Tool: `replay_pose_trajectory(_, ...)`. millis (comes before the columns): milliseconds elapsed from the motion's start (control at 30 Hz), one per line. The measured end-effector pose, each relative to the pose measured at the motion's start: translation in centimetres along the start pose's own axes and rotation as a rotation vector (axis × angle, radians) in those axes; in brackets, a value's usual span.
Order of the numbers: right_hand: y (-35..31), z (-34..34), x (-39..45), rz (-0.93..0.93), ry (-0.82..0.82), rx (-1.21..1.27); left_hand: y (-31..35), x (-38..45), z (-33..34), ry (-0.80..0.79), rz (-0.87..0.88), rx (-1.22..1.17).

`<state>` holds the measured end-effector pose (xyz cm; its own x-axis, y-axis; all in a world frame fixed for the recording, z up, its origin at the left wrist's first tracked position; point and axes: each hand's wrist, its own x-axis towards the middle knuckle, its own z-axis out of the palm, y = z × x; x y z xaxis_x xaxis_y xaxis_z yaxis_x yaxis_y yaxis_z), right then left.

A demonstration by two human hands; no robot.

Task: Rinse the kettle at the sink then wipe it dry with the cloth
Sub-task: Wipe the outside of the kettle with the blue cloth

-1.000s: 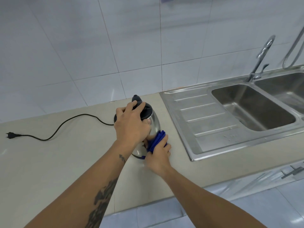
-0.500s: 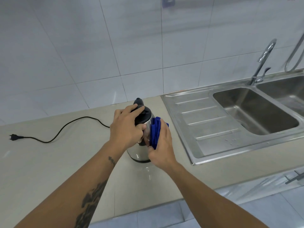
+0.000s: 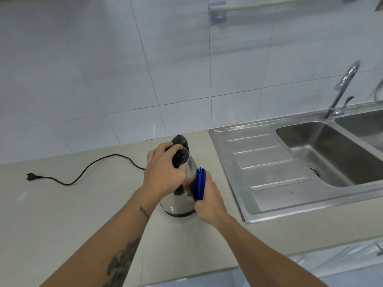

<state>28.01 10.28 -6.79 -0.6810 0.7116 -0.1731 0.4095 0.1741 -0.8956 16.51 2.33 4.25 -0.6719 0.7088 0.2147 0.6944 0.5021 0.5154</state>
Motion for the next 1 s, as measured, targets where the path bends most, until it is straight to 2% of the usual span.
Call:
replay_pose_trajectory(167, -0.3, -0.9, 0.9, -0.186, -0.002, 0.033, 2.0, 0.3, 2.3, 0.096, -0.212, 0.034)
replay_pose_trajectory(267, -0.6, -2.3, 2.5, -0.173, -0.067, 0.05, 2.5, 0.7, 2.9, 0.104, -0.281, 0.101)
replay_pose_trajectory(433, -1.7, -4.6, 4.6, -0.108, -0.27, 0.027, 1.7, 1.5, 1.4, 0.049, -0.25, 0.098)
replay_pose_trajectory(633, -3.6, -5.8, 5.9, -0.205, -0.316, -0.008, 0.2, 1.8, -1.6, -0.122, -0.159, -0.029)
replay_pose_trajectory(1000, -2.8, -5.2, 7.4, -0.075, -0.34, 0.075, 0.6, 1.9, -1.8, -0.129, -0.202, -0.175)
